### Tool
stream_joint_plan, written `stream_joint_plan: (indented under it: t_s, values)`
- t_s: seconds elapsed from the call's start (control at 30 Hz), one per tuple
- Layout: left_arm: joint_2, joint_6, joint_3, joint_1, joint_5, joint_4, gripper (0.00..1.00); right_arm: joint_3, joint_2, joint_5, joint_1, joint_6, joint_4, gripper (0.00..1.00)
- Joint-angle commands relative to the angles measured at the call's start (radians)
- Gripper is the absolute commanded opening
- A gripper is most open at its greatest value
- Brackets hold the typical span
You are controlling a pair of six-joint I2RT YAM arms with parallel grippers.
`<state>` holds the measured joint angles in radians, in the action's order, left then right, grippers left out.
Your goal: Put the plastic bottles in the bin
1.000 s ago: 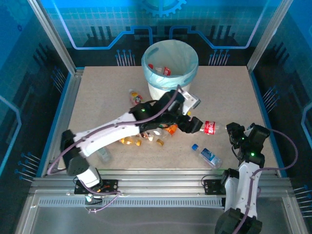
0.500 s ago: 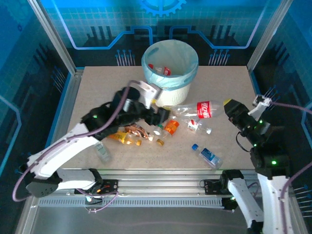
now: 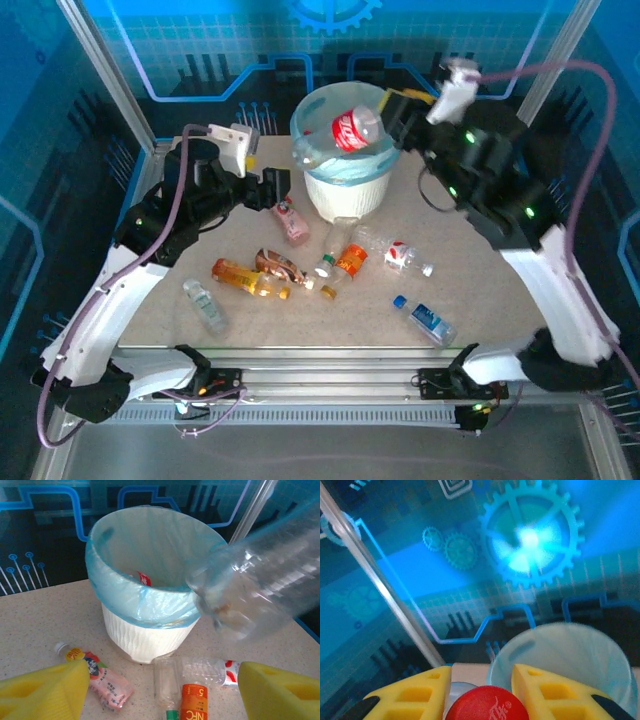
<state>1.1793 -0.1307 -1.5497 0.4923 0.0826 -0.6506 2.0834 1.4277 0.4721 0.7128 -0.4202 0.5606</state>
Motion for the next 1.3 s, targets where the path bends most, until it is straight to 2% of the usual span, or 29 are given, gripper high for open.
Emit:
stream_joint_plan:
  t_s: [0.0,0.17,0.23,0.3,0.43,0.5,0.67,0.93,1.27]
  values:
    - [0.008,0.012,0.007,-0.024,-0.032,0.029,0.8,0.297,0.214,0.186,0.014,0.279,-0.002,0.0]
    - [0.012,0.052,0.063,-0.031,-0.039,0.088,0.81,0.83,0.625,0.367,0.004,0.592,0.058,0.0]
    - [0.017,0.061,0.076,-0.032,-0.035,0.099,0.81,0.907,0.713,0.413,-0.006,0.681,0.052,0.0]
    - [0.013,0.069,0.098,-0.033,-0.031,0.122,0.81,0.87,0.727,0.439,-0.021,0.701,0.054,0.0]
    - [0.009,0.072,0.157,-0.038,-0.042,0.179,0.82,0.657,0.649,0.395,-0.058,0.607,0.072,0.0]
    - [0.016,0.071,0.172,-0.037,-0.06,0.191,0.82,0.608,0.634,0.387,-0.07,0.584,0.083,0.0]
    - [0.022,0.064,0.216,-0.037,-0.141,0.246,0.85,0.641,0.695,0.351,-0.101,0.542,0.211,0.0]
    - [0.04,0.065,0.26,-0.037,-0.137,0.268,0.85,0.621,0.822,0.296,-0.147,0.468,0.371,0.06]
    - [0.066,0.065,0.283,-0.039,-0.135,0.278,0.85,0.529,0.927,0.123,-0.204,0.34,0.401,0.15]
